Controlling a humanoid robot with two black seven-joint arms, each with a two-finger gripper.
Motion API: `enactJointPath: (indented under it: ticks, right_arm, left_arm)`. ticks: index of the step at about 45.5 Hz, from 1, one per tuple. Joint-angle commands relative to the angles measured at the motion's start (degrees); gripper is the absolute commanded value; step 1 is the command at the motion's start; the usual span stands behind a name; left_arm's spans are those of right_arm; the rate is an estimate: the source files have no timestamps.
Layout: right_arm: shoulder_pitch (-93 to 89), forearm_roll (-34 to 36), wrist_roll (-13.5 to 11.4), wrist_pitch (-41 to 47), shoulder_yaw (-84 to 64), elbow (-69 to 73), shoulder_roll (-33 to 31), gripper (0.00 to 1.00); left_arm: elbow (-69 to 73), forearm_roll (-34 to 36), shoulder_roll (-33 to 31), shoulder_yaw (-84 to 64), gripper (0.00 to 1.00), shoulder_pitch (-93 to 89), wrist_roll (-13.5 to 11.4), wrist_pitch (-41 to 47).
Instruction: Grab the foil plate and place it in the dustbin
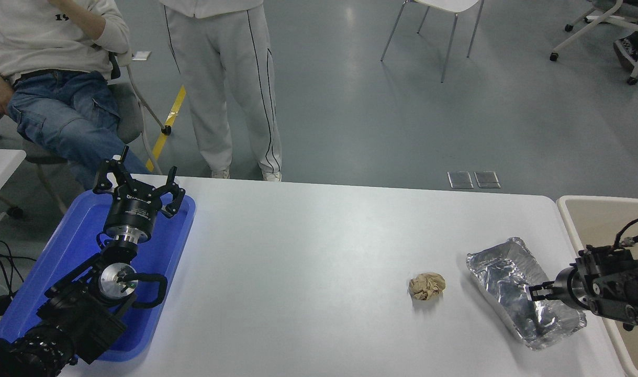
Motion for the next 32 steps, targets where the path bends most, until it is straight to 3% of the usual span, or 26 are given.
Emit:
enactJointPath:
  ticks: [1, 7, 32]
  right_arm:
    - [-0.9, 3.8, 0.0, 0.2, 0.0, 0.3, 0.1, 0.22]
    - [-0.8, 4.1, 0.0, 0.7, 0.0, 1.6, 0.1, 0.0]
    - [8.3, 6.5, 0.1, 0.9, -5.6, 15.2, -6.2, 0.0]
  left_arm:
    - [0.0, 0.0, -0.1, 0.0, 1.0, 0.0, 0.0, 0.0]
    - [0.0, 0.0, 0.0, 0.0, 1.0, 0.0, 0.0, 0.0]
    - [0.0, 0.0, -0.1, 0.0, 1.0, 0.0, 0.1, 0.0]
